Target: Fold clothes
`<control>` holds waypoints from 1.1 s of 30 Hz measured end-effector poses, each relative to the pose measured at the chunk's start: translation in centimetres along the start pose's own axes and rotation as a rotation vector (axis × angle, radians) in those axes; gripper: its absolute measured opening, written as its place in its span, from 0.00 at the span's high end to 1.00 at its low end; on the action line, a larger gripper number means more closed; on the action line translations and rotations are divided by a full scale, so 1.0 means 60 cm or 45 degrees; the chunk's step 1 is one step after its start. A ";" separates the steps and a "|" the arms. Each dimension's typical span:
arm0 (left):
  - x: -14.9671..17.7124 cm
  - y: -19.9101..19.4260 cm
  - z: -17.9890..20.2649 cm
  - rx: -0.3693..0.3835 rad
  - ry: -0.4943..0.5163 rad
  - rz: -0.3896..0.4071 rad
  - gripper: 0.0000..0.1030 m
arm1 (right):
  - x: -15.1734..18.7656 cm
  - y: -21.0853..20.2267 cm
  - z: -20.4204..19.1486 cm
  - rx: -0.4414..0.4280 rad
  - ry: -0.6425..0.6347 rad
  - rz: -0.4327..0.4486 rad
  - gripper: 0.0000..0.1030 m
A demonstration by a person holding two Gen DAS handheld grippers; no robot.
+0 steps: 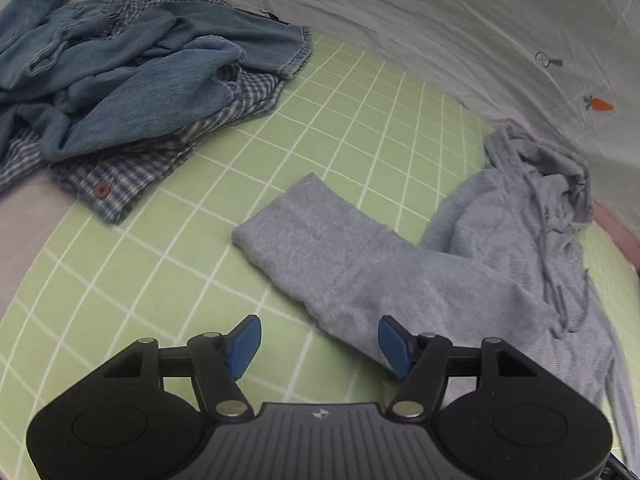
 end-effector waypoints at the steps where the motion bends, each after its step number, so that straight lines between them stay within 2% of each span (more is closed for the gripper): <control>1: -0.008 0.011 -0.003 -0.014 0.015 -0.011 0.36 | 0.005 0.002 0.005 -0.011 0.048 -0.011 0.01; 4: -0.024 0.036 -0.010 -0.046 0.105 -0.052 0.36 | 0.020 0.006 0.015 -0.038 0.152 -0.014 0.00; 9: -0.037 0.050 -0.016 -0.077 0.157 -0.036 0.33 | 0.026 0.002 0.013 -0.025 0.171 0.020 0.00; 13: -0.040 0.056 -0.012 -0.089 0.221 -0.025 0.35 | 0.029 0.000 0.012 -0.012 0.188 0.035 0.00; 14: -0.041 0.057 -0.011 -0.091 0.237 -0.022 0.39 | 0.029 0.000 0.012 -0.009 0.192 0.039 0.00; 16: -0.035 0.053 -0.008 -0.108 0.291 -0.003 0.55 | 0.031 -0.001 0.012 -0.002 0.201 0.046 0.00; 18: -0.026 0.034 -0.029 -0.156 0.282 0.018 0.85 | 0.032 -0.002 0.011 0.004 0.208 0.055 0.00; 19: -0.021 0.024 -0.041 -0.182 0.274 0.029 0.88 | 0.032 -0.002 0.011 0.006 0.210 0.059 0.00; 33: 0.045 -0.125 -0.200 -0.540 0.157 0.179 0.88 | 0.037 -0.004 0.008 0.006 0.219 0.107 0.00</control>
Point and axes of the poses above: each gripper's, at about its wrist camera, not at the fingertips, and y roughly the way its jaws point, z to its right, x to its underside, the point moved 7 cm from there along y, roughly the way its jaws point, and after that the axes turned 12 degrees about x, right-handed, at the moved point
